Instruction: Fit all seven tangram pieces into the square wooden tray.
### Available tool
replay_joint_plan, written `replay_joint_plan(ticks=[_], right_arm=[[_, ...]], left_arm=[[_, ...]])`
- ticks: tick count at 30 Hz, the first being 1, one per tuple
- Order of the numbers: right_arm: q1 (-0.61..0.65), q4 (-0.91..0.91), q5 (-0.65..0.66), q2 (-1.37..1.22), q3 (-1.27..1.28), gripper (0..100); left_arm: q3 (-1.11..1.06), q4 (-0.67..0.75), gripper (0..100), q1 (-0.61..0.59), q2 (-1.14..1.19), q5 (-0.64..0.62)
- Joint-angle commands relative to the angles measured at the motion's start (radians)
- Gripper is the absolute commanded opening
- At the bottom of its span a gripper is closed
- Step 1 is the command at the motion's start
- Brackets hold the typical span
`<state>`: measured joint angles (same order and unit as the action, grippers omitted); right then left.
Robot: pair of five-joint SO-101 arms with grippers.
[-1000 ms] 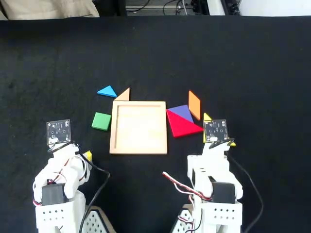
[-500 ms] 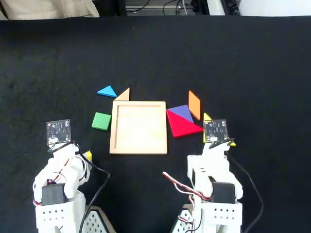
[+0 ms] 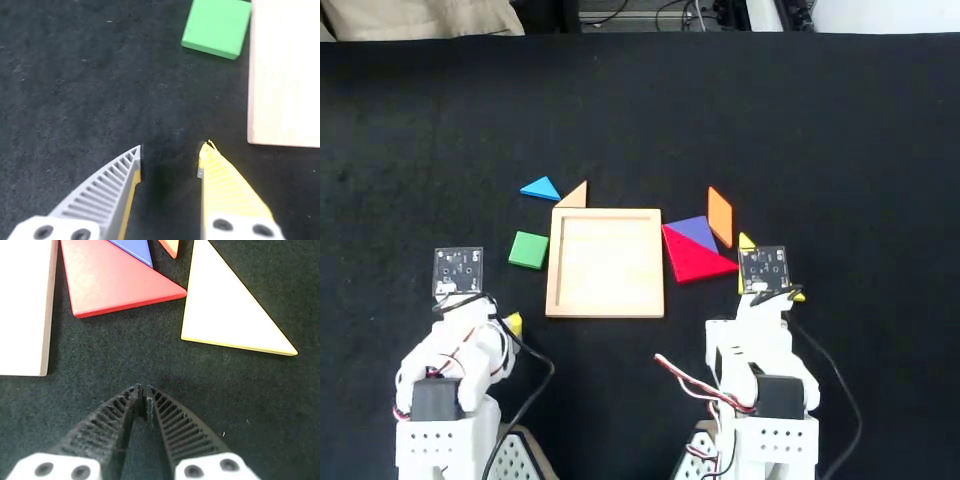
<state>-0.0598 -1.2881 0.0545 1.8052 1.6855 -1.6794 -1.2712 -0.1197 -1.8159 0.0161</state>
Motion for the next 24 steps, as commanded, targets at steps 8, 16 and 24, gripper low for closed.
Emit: replay_joint_plan(ticks=[8, 16, 24], right_arm=[[-0.02, -0.005, -0.006, 0.061, 0.001, 1.1], [-0.018, -0.005, -0.006, 0.061, 0.001, 1.1], [-0.02, 0.124, -0.008, 0.062, 0.001, 1.1]], left_arm=[[-0.019, -0.002, 19, 0.025, -0.005, -0.008], [-0.019, 0.005, 19, 0.027, -0.005, -0.008], [-0.019, 0.087, 20, 0.018, -0.006, -0.009]])
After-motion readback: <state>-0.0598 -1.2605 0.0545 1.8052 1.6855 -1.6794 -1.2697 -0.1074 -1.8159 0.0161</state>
